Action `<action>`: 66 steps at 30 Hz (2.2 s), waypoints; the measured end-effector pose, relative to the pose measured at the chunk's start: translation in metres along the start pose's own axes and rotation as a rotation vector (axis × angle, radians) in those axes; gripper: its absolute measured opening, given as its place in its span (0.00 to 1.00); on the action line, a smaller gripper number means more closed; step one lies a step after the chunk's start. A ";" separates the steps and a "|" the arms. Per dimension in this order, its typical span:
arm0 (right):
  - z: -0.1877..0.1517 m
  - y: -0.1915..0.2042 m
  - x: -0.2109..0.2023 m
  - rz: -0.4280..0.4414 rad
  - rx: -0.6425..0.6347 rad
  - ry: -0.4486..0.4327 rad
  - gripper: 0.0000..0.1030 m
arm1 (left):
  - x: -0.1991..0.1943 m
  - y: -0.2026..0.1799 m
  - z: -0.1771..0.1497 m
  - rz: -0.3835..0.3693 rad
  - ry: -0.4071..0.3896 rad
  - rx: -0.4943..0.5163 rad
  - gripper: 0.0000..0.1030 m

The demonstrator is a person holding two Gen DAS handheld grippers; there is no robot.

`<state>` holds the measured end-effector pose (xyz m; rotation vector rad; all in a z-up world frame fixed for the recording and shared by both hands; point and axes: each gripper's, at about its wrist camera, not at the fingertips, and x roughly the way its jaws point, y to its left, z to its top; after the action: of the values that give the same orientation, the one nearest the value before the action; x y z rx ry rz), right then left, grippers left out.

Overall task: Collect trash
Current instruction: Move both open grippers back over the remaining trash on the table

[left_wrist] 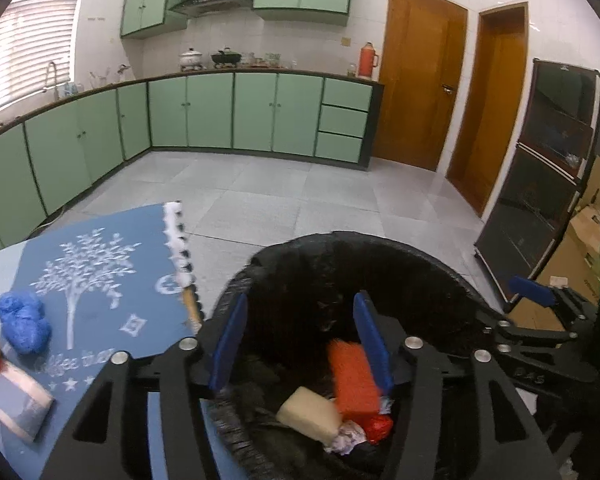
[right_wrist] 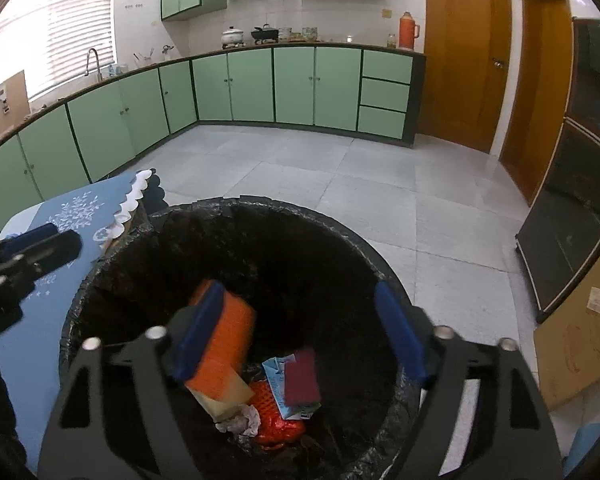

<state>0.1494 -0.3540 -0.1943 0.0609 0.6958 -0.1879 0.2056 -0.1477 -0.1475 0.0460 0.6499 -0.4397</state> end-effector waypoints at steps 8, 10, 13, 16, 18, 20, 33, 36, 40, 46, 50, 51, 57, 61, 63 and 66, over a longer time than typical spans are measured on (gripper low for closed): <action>0.004 0.033 -0.023 0.067 -0.021 -0.032 0.91 | -0.046 0.059 -0.014 0.131 -0.035 -0.082 0.67; 0.007 0.047 -0.030 0.098 -0.037 -0.045 0.91 | -0.060 0.077 -0.021 0.177 -0.039 -0.106 0.67; 0.013 0.076 -0.038 0.163 -0.072 -0.067 0.91 | -0.079 0.105 -0.032 0.249 -0.041 -0.142 0.67; 0.015 0.102 -0.042 0.215 -0.096 -0.084 0.91 | -0.096 0.133 -0.044 0.320 -0.043 -0.173 0.67; 0.016 0.122 -0.042 0.250 -0.107 -0.084 0.92 | -0.106 0.150 -0.051 0.363 -0.042 -0.192 0.67; 0.016 0.139 -0.041 0.279 -0.115 -0.079 0.92 | -0.115 0.168 -0.060 0.403 -0.038 -0.215 0.67; 0.006 0.248 -0.040 0.440 -0.229 -0.053 0.92 | -0.147 0.238 -0.110 0.548 -0.005 -0.311 0.67; 0.002 0.272 -0.037 0.470 -0.265 -0.044 0.92 | -0.148 0.250 -0.118 0.562 0.010 -0.336 0.67; -0.006 0.299 -0.032 0.503 -0.292 -0.022 0.92 | -0.148 0.262 -0.128 0.571 0.027 -0.356 0.67; -0.020 0.334 -0.025 0.547 -0.319 0.022 0.92 | -0.150 0.278 -0.138 0.582 0.043 -0.375 0.67; -0.031 0.355 -0.023 0.560 -0.352 0.044 0.92 | -0.153 0.289 -0.143 0.591 0.047 -0.392 0.67; -0.034 0.360 -0.021 0.562 -0.360 0.051 0.92 | -0.154 0.291 -0.144 0.592 0.049 -0.394 0.67; -0.045 0.380 -0.011 0.541 -0.402 0.088 0.91 | -0.155 0.297 -0.147 0.584 0.052 -0.403 0.67; -0.045 0.381 -0.004 0.512 -0.403 0.104 0.91 | -0.153 0.297 -0.147 0.575 0.049 -0.410 0.67; -0.043 0.378 -0.001 0.498 -0.397 0.103 0.91 | -0.152 0.298 -0.146 0.570 0.049 -0.412 0.67; -0.040 0.372 0.002 0.470 -0.398 0.106 0.91 | -0.150 0.296 -0.146 0.562 0.048 -0.414 0.67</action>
<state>0.1970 0.0153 -0.2292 -0.1473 0.7946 0.4075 0.1370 0.2040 -0.2025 -0.1521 0.7318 0.2418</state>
